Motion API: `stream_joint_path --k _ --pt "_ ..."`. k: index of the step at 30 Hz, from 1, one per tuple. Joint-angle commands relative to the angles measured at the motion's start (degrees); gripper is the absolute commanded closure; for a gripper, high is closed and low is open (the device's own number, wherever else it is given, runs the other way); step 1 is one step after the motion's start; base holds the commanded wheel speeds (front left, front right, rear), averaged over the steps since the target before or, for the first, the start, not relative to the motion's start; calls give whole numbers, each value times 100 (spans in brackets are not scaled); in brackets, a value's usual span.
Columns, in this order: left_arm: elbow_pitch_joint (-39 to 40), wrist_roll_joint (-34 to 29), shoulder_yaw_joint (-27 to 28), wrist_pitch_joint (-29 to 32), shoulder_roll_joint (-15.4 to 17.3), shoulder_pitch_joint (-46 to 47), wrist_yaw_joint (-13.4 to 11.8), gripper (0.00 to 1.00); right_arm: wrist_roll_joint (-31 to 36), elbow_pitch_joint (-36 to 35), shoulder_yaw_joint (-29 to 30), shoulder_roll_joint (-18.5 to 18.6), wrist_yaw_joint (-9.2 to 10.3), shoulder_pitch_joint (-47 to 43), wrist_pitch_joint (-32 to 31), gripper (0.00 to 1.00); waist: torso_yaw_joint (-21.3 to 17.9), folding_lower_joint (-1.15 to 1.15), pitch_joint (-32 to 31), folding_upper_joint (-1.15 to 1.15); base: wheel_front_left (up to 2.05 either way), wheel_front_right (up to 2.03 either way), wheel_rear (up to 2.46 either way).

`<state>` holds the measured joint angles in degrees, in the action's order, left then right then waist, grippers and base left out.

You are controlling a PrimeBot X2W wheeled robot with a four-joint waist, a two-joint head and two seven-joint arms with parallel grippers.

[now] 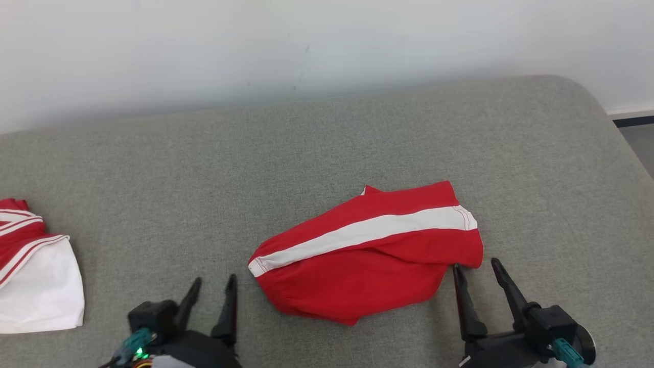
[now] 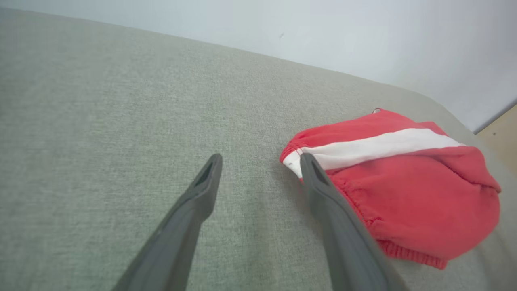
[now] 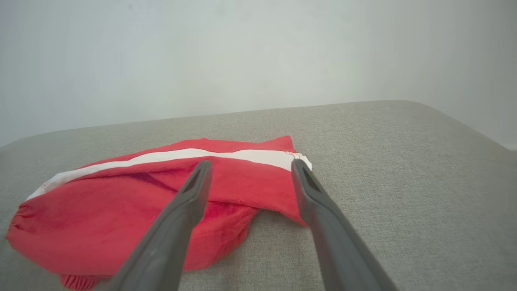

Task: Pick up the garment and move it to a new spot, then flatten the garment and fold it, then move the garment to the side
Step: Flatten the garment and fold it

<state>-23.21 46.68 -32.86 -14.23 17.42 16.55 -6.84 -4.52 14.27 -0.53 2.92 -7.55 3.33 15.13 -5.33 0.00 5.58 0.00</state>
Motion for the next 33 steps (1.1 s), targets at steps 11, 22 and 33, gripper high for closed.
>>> stream_joint_path --k 11,22,33 --pt "2385 -2515 2464 -97 -803 -1503 80 0 111 -119 380 -9 12 -159 3 0 212 0 -183 0 0 0 0" --pt "2056 -4124 3076 -99 -1331 -2369 673 0 152 -100 494 -8 12 -299 3 0 209 0 -390 0 0 0 0" --pt "1820 -4146 3282 -99 -1407 -2434 938 0 191 -164 382 -8 12 -447 2 0 103 0 -469 0 0 0 0"
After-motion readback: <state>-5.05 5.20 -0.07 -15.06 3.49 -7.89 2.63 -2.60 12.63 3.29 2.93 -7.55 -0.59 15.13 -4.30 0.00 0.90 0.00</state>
